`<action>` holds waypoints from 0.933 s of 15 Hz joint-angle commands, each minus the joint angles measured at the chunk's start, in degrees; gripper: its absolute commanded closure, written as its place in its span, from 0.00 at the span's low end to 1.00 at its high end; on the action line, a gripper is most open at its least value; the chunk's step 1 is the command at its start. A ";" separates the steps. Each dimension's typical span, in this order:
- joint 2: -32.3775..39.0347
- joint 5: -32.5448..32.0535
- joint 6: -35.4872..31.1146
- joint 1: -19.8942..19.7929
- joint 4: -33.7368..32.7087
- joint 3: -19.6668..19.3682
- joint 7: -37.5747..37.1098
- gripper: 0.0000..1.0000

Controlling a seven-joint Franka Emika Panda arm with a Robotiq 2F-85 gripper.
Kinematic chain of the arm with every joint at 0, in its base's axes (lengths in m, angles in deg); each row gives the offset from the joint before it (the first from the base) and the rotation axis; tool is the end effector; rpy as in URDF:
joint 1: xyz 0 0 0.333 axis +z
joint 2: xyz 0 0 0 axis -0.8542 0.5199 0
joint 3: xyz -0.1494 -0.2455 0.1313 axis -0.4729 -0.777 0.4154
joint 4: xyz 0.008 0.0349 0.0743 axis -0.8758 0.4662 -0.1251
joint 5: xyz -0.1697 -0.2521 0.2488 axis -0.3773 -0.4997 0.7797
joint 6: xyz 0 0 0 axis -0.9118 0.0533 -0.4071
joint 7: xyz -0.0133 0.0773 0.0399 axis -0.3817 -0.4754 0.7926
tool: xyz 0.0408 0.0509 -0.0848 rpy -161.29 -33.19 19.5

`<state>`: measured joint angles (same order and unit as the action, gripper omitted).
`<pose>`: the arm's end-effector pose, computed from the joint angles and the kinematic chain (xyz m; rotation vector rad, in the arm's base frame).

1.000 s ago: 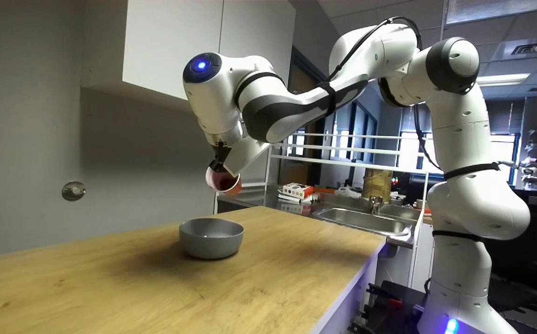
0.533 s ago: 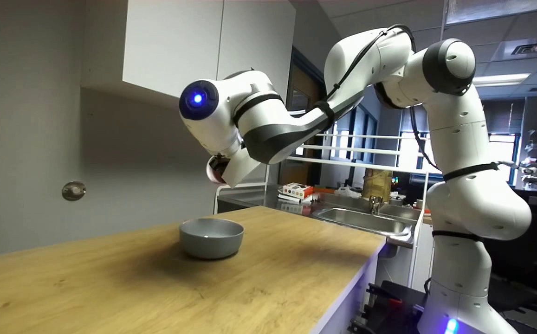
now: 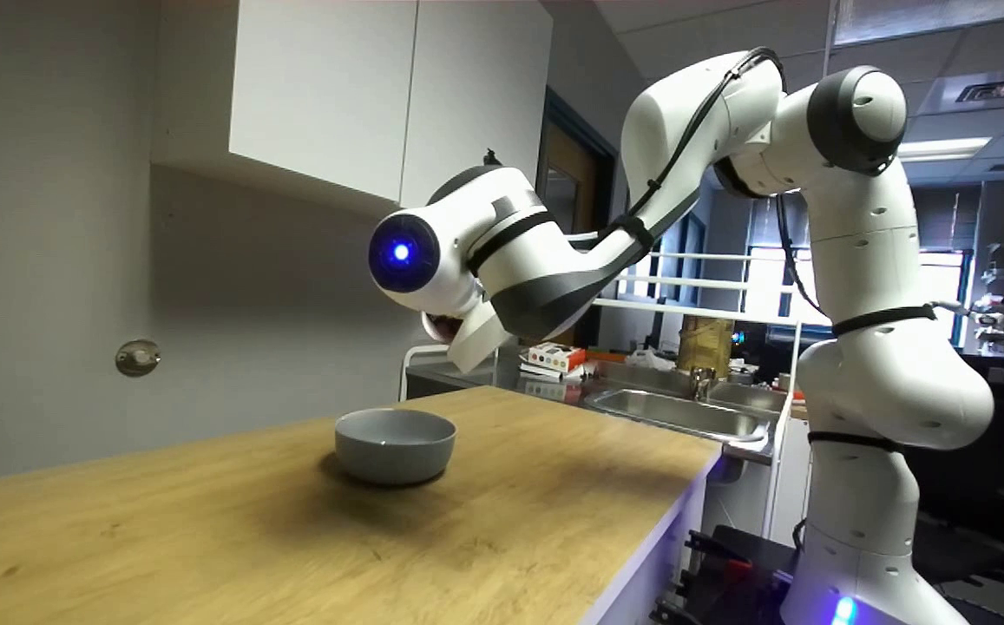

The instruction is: Pick up the cup from the table and pour its contents in the bowl.

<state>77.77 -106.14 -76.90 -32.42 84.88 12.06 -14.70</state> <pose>0.4712 0.2990 0.4179 1.7445 -0.2978 0.9342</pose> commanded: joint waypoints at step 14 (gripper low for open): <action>-3.98 -7.69 9.36 2.94 6.80 5.52 0.24 0.95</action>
<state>74.88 -111.80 -67.96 -29.18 90.41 16.99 -15.80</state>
